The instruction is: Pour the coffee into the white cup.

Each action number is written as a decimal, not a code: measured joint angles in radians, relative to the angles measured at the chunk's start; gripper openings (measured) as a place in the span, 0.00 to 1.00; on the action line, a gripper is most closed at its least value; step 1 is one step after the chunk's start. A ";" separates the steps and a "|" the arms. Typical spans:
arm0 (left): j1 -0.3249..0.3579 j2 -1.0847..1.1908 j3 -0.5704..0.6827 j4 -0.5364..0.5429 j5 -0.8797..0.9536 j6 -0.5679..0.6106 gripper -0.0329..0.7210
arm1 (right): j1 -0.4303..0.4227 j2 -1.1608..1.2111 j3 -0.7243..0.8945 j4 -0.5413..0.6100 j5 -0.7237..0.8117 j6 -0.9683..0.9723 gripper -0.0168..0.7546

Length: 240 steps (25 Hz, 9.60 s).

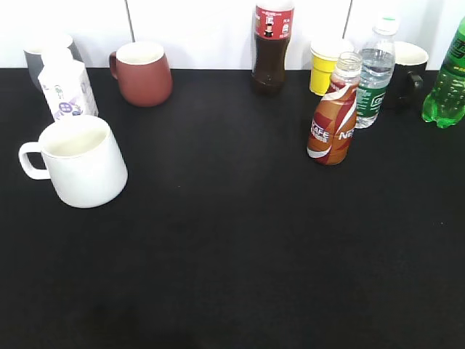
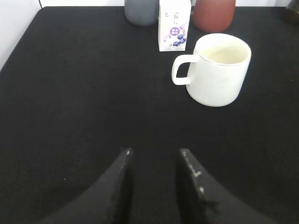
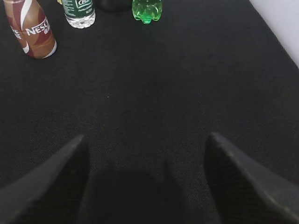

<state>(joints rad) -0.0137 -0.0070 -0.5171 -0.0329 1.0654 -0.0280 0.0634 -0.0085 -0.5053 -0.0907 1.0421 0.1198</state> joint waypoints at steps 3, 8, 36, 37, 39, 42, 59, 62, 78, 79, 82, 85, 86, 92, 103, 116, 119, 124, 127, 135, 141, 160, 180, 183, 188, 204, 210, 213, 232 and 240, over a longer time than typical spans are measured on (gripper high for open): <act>0.000 0.000 0.000 0.000 0.000 0.000 0.36 | 0.000 0.000 0.000 0.000 0.000 0.000 0.78; 0.000 0.000 0.000 0.000 0.000 0.000 0.36 | 0.000 0.000 0.000 0.000 0.000 0.000 0.78; -0.137 1.021 0.235 -0.012 -1.483 0.022 0.70 | 0.000 0.000 0.000 0.000 0.000 0.000 0.78; -0.155 1.021 0.257 -0.018 -1.486 0.022 0.69 | 0.000 0.000 0.000 0.000 0.000 0.000 0.78; -0.167 1.028 0.299 -0.022 -1.487 0.022 0.69 | 0.000 0.000 0.000 0.000 0.000 0.000 0.78; -0.167 1.132 0.304 -0.024 -1.507 0.022 0.68 | 0.000 0.000 0.000 0.000 0.000 0.000 0.78; -0.167 1.794 0.245 -0.022 -2.236 0.022 0.60 | 0.000 0.000 0.000 0.000 0.000 0.000 0.78; -0.167 1.874 0.193 -0.027 -2.286 0.022 0.60 | 0.000 0.000 0.000 0.000 0.000 0.000 0.78; -0.167 1.790 0.102 0.268 -2.230 -0.020 0.10 | 0.000 0.000 0.000 0.000 0.000 0.000 0.78; -0.167 1.763 0.102 0.317 -2.234 -0.064 0.10 | 0.000 0.000 0.000 0.000 0.000 0.000 0.78; -0.167 1.750 0.073 0.551 -2.226 -0.200 0.10 | 0.000 0.000 0.000 0.000 0.000 0.000 0.78; -0.168 1.750 -0.057 0.716 -2.171 -0.293 0.10 | 0.000 0.000 0.000 0.000 0.000 0.000 0.78; -0.168 1.750 -0.071 0.722 -2.166 -0.302 0.10 | 0.000 0.000 0.000 0.000 -0.001 0.000 0.78; -0.168 1.750 -0.076 0.737 -2.143 -0.307 0.10 | 0.000 0.381 0.008 -0.077 -0.745 -0.045 0.78; -0.168 1.750 -0.076 0.737 -2.143 -0.307 0.10 | 0.000 1.492 0.242 -0.393 -2.078 0.177 0.78; -0.168 1.750 -0.076 0.737 -2.143 -0.307 0.10 | 0.008 1.929 -0.122 -0.620 -2.087 0.165 0.88; -0.168 1.750 -0.076 0.737 -2.143 -0.307 0.10 | 0.042 1.993 -0.193 -0.627 -2.085 0.165 0.87; -0.168 1.750 -0.076 0.737 -2.143 -0.307 0.10 | 0.064 2.080 -0.282 -0.600 -2.082 0.164 0.85; -0.168 1.750 -0.076 0.737 -2.143 -0.307 0.10 | 0.066 2.083 -0.283 -0.599 -2.082 0.164 0.72; -0.176 1.750 -0.076 0.787 -2.143 -0.312 0.10 | 0.066 2.087 -0.283 -0.600 -2.108 0.161 0.69; -0.402 1.751 -0.181 0.813 -2.027 -0.378 0.10 | 0.110 1.731 -0.282 -0.770 -1.892 0.162 0.69; -0.599 1.820 -0.394 0.745 -1.916 -0.411 0.10 | 0.125 1.507 -0.281 -0.816 -1.750 -0.734 0.69; -0.599 1.820 -0.394 0.749 -1.916 -0.411 0.10 | 0.125 1.507 -0.281 -0.790 -1.756 -0.917 0.69; -0.599 1.820 -0.394 0.760 -1.914 -0.411 0.10 | 0.125 1.507 -0.281 -0.789 -1.756 -0.919 0.69; -0.599 1.820 -0.394 0.792 -1.901 -0.426 0.10 | 0.125 1.507 -0.281 -0.787 -1.756 -0.961 0.69; -0.599 1.821 -0.394 0.802 -1.889 -0.427 0.10 | 0.125 1.507 -0.281 -0.783 -1.760 -1.050 0.69; -0.599 1.821 -0.394 0.804 -1.887 -0.427 0.10 | 0.125 1.507 -0.281 -0.779 -1.763 -1.074 0.69; -0.599 1.821 -0.394 0.805 -1.879 -0.427 0.10 | 0.125 1.506 -0.281 -0.777 -1.766 -1.029 0.69; -0.213 1.821 -0.159 0.721 -2.126 -0.355 0.10 | 0.125 1.504 -0.281 -0.773 -1.856 0.366 0.69; -0.196 2.003 -0.093 0.338 -2.210 -0.109 0.10 | 0.125 1.504 -0.281 -0.750 -1.854 0.370 0.69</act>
<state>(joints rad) -0.2095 1.9962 -0.6105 0.3051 -1.1444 -0.1369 0.1885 1.4960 -0.7866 -0.8403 -0.8119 0.4900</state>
